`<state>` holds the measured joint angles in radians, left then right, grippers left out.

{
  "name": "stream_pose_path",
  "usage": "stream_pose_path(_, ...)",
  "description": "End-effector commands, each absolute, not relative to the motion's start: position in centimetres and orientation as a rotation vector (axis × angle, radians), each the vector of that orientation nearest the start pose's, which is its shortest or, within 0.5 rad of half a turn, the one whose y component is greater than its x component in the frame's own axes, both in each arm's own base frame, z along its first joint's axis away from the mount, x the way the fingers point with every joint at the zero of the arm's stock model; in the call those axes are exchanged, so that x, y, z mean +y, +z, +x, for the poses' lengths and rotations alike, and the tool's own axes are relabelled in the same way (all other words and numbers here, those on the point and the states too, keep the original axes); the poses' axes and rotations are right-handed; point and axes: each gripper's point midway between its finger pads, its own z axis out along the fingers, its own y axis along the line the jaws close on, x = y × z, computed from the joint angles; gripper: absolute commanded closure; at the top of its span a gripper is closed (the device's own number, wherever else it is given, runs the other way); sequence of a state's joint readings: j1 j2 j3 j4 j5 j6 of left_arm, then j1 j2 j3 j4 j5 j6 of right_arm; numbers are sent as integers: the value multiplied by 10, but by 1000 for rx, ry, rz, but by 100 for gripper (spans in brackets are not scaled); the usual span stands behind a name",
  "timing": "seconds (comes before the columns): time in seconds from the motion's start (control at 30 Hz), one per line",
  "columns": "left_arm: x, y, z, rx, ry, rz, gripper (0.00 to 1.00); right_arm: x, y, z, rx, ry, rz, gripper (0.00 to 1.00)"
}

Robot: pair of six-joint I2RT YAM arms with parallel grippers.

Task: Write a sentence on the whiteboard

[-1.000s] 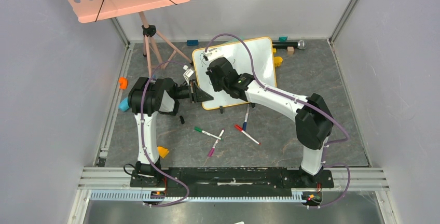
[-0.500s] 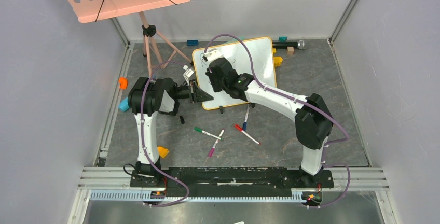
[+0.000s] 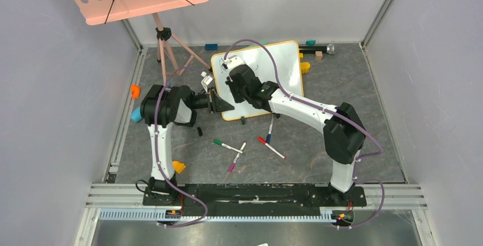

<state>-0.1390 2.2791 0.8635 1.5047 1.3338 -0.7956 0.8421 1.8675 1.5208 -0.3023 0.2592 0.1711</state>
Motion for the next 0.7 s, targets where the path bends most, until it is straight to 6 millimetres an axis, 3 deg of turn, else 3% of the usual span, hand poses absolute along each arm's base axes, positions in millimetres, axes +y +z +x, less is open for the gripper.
stream_pose_path(0.0,-231,46,323,1649,-1685,846,98,353,160,375,2123,247,-587,100)
stream_pose_path(0.23,-231,46,323,1650,-1685,844,98,360,202,364,2007,424,-592,100)
stream_pose_path(0.43,-231,46,323,1651,-1686,845,98,352,212,368,1980,500,-554,100)
stream_pose_path(0.67,-231,46,323,1651,-1685,843,98,334,212,385,1997,358,-493,100)
